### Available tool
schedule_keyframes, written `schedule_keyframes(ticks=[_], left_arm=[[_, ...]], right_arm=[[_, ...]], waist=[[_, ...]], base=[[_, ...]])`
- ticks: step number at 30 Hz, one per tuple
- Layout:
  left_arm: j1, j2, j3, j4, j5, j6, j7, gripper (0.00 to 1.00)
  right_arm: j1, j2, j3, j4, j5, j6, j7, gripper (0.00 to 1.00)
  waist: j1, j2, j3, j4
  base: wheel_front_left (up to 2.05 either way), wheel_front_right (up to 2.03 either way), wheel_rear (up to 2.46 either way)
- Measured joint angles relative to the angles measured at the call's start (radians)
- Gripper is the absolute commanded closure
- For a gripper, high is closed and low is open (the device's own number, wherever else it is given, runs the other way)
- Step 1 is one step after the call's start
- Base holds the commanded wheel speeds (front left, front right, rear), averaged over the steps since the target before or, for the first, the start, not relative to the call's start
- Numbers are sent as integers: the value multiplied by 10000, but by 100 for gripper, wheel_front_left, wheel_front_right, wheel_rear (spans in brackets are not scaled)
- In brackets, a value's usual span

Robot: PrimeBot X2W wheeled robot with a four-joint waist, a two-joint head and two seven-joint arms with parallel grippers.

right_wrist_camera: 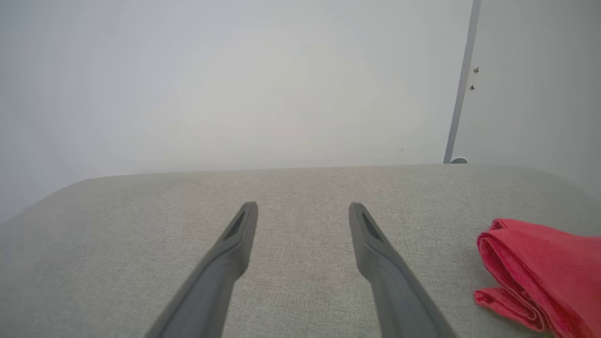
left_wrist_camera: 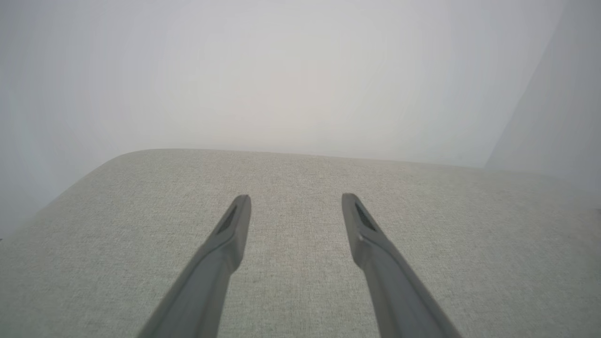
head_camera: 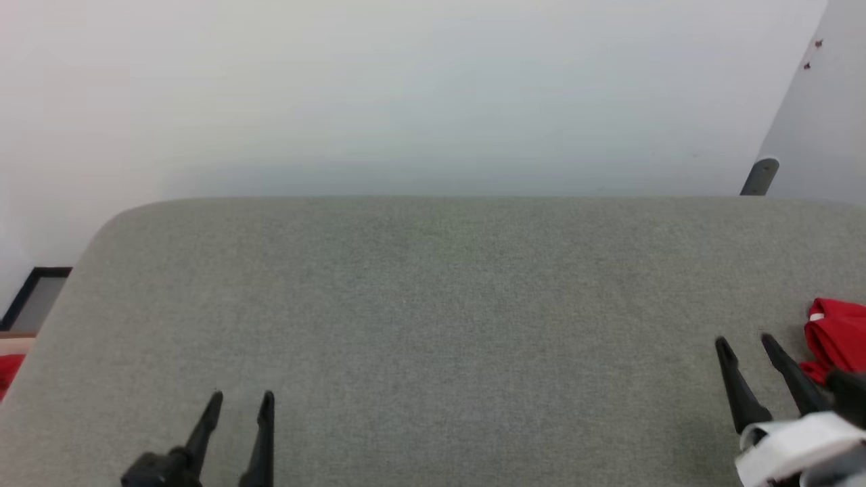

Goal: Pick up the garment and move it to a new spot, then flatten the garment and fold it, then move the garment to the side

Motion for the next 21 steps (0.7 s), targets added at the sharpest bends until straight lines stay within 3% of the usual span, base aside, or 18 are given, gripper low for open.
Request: schedule_keyframes(ticks=[9, 21], left_arm=[[1158, -244, 132, -890, 102, 31, -2, 0], [1512, -247, 167, -1266, 113, 90, -2, 0]], right_arm=[[2153, 552, -1657, -2113, -694, 0, 305, 0], [3009, 1390, -2585, -3808, -1430, 0, 1060, 0]], waist=[[0, 0, -218, 138], [0, 0, -154, 127]], base=[[0, 0, 0], [0, 0, 0]])
